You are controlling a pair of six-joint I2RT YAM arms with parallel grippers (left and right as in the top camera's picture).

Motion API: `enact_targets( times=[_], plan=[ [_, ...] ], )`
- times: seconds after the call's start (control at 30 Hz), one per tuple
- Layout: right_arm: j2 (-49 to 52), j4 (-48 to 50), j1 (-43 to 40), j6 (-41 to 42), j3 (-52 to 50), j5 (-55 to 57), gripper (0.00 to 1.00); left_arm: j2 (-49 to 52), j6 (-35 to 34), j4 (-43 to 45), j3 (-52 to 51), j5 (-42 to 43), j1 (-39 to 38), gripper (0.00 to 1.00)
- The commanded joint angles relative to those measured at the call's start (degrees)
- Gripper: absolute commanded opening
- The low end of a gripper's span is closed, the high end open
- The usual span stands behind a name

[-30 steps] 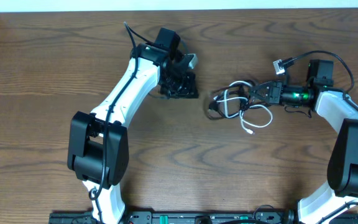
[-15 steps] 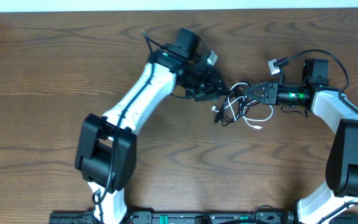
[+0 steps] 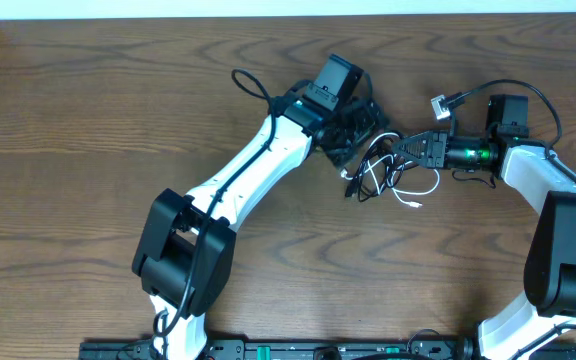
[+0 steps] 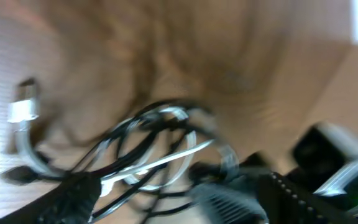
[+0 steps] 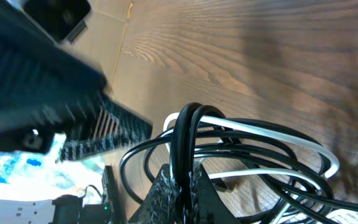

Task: Untangle cables

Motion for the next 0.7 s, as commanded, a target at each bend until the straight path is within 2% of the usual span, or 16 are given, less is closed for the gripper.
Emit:
enact_targets(
  times=[0.0,0.07,0.13,0.2,0.27,0.3,0.33,0.4,0.5,0.53,0.57,0.63,0.67],
  plan=[
    [0.0,0.2,0.3,-1.0,0.0,-1.8,0.01,-1.6,-9.9,2.0,0.2,-1.3,0.4,0.84],
    [0.0,0.2,0.3,-1.0,0.0,-1.8,0.01,-1.6,-11.6,2.2,0.2,-1.5,0.3,0.83],
    [0.0,0.2,0.3,-0.9,0.0,-0.9,0.01,-1.6,-9.7,1.9,0.2,-4.4,0.1,0.83],
    [0.0,0.1,0.3,-0.9,0.0,0.2,0.01,-1.6,-4.6,1.7,0.2,-7.2,-0.2,0.82],
    [0.0,0.2,0.3,-0.9,0.0,0.5,0.01,-1.6,5.2,1.0,0.2,-7.6,-0.2,0.81],
    [0.0,0.1,0.3,-0.9,0.0,0.5,0.01,-1.6,10.0,0.1,0.2,-8.6,-0.2,0.76],
    [0.0,0.1,0.3,-0.9,0.0,0.5,0.01,-1.6,15.0,-1.4,0.0,-9.7,-0.2,0.66],
    [0.0,0.1,0.3,-0.8,0.0,0.5,0.01,-1.5,18.7,-3.4,-0.5,-11.4,-0.2,0.54],
    [0.0,0.2,1.0,-0.4,0.0,0.5,0.01,-1.5,19.1,-3.4,-2.0,-11.3,-0.1,0.53],
    [0.0,0.2,1.4,-0.4,0.0,0.5,0.01,-1.5,22.6,-2.8,-1.9,-9.0,0.3,0.53],
    [0.0,0.2,1.8,-0.4,0.0,0.5,0.01,-1.5,30.0,-0.5,-1.9,-3.6,0.9,0.56],
    [0.0,0.2,2.5,-0.4,0.0,0.5,0.01,-1.5,43.0,2.8,-1.6,7.6,2.4,0.66],
    [0.0,0.2,2.8,-0.4,0.0,0.5,0.01,-1.5,47.3,2.9,-1.3,11.0,3.3,0.70]
  ],
)
